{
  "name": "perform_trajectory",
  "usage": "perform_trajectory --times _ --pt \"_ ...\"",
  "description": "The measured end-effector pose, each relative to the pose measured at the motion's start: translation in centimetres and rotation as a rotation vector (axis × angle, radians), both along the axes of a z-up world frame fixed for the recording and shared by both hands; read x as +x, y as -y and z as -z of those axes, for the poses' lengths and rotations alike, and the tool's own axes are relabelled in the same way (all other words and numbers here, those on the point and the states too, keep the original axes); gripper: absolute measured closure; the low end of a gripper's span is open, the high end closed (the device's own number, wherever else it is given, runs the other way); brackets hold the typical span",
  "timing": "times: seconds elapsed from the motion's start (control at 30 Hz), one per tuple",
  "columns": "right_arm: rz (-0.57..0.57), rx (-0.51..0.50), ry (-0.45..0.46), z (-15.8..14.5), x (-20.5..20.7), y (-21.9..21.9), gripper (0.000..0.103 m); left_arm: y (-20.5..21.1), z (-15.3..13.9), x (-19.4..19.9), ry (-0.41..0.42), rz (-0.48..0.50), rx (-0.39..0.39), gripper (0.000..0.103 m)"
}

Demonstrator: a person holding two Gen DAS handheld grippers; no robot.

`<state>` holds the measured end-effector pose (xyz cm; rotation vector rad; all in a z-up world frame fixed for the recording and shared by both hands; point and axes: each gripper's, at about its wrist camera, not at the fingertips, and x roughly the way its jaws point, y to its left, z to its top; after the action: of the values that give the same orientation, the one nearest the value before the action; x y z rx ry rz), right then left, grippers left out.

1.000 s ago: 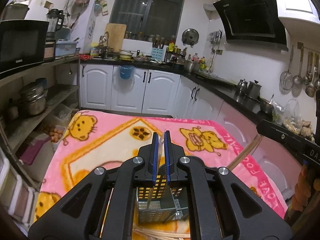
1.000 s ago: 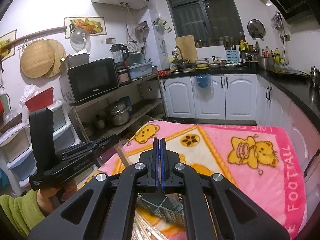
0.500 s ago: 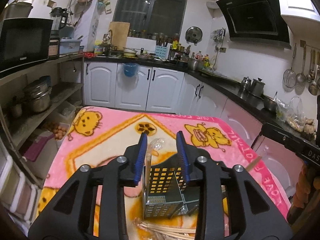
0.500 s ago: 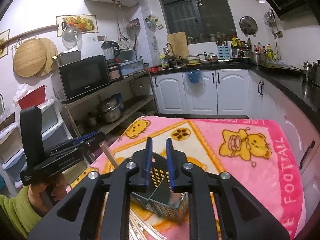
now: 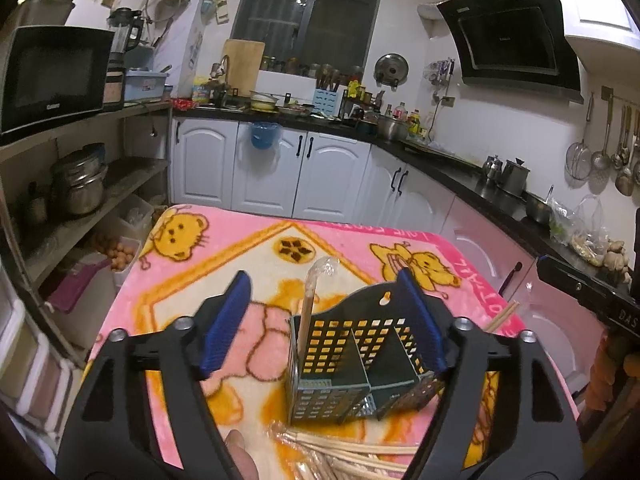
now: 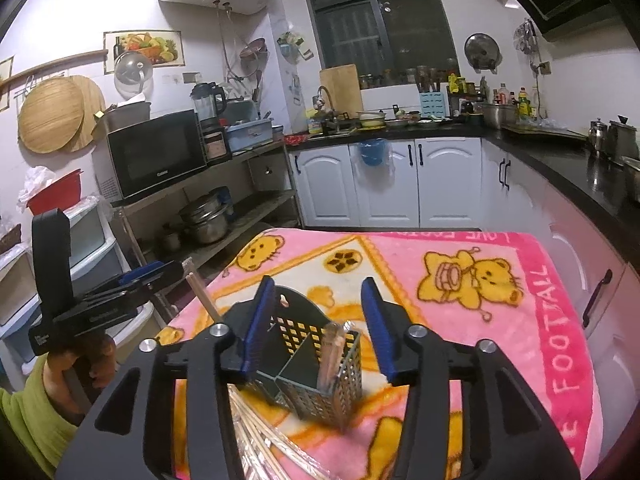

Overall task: Organize utensils
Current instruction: 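Withdraw the left gripper from the caddy, chopstick standing inside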

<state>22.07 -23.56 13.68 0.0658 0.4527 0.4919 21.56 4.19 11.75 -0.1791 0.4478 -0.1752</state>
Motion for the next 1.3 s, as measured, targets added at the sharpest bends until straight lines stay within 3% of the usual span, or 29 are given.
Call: perform_trajectory --times 0.07,0.13,0.33,0.87,1.3 --pt "0.008 -0.004 0.003 0.2 -0.4 0.2 0.053 0.0 0.2 -0.2 -0.007 0.005 -0.014 0.021" --pt "0.013 -0.008 0.007 0.5 -0.8 0.3 0.048 -0.1 0.5 -0.5 -0.012 0.006 -0.014 0.019" --pt "0.020 -0.021 0.006 1.3 -2.0 0.6 0.043 0.3 1.0 -1.5 -0.015 0.005 -0.009 0.011" --pt "0.002 -0.051 -0.009 3.4 -5.2 0.6 0.042 -0.9 2.8 -3.3 -0.045 -0.024 -0.022 0.011" --pt "-0.016 -0.069 -0.072 6.1 -6.5 0.3 0.042 -1.4 5.2 -4.4 -0.094 -0.040 -0.044 0.011"
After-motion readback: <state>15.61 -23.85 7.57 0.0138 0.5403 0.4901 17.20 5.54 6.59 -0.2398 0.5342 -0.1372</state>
